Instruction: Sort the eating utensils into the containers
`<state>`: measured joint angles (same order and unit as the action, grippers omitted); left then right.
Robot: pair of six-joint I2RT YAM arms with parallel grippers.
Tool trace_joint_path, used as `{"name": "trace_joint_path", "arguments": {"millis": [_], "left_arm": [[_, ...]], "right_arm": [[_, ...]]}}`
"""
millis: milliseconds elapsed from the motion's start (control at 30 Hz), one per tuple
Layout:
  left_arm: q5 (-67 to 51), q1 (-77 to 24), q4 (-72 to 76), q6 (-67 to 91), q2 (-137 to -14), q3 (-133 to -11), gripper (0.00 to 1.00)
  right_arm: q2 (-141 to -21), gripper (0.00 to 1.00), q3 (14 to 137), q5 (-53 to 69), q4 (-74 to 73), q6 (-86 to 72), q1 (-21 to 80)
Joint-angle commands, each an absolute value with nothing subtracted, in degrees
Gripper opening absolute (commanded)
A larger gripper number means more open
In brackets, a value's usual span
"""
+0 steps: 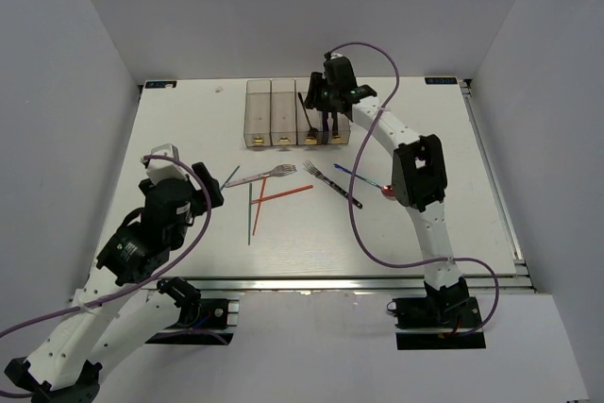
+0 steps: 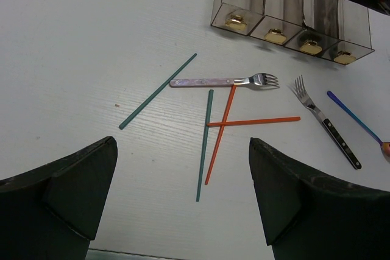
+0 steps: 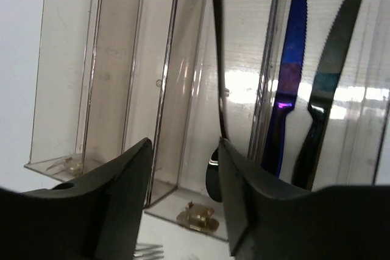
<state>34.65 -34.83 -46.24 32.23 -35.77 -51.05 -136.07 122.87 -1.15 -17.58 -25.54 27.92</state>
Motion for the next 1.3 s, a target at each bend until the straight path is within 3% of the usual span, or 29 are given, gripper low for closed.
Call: {"name": "trace_joint_path", "arguments": {"millis": [0, 133, 367, 500, 633, 800, 1267], "left_arm": [[34.89, -34.63, -45.7, 32.25, -35.68, -50.71, 0.98], [34.72, -34.63, -45.62, 32.17, -35.77, -50.63, 0.98], [34.01, -34.72, -45.27, 31.9, -36.83, -50.63, 0.98], [33.84, -34.72, -45.26, 31.73, -36.91, -50.63, 0.98], [33.66, -34.72, -45.18, 31.73, -36.74, -50.54, 0.98], [33.22, -34.72, -45.0, 31.47, -36.12, -50.45, 0.98], [31.73, -34.72, -44.3, 30.76, -35.86, -50.27, 0.98]], "right_arm": [[-125.62, 0.55, 124.37, -4.29, -22.12, -25.84, 28.04], [-115.86, 0.71, 112.11, -12.73, -28.65, -25.15, 27.86], [-102.4, 0.71, 90.75, -5.72, -38.92, 1.47, 26.98], [-94.59, 0.7, 76.86, -1.07, -34.03, 11.93, 25.85], [-95.18, 0.69, 75.15, 8.34, -36.91, 16.77, 24.17], [-102.29, 0.66, 77.08, 1.45, -39.47, 18.9, 23.29], [-114.59, 0.54, 79.71, 3.51, -36.12, 23.11, 21.36]]}}
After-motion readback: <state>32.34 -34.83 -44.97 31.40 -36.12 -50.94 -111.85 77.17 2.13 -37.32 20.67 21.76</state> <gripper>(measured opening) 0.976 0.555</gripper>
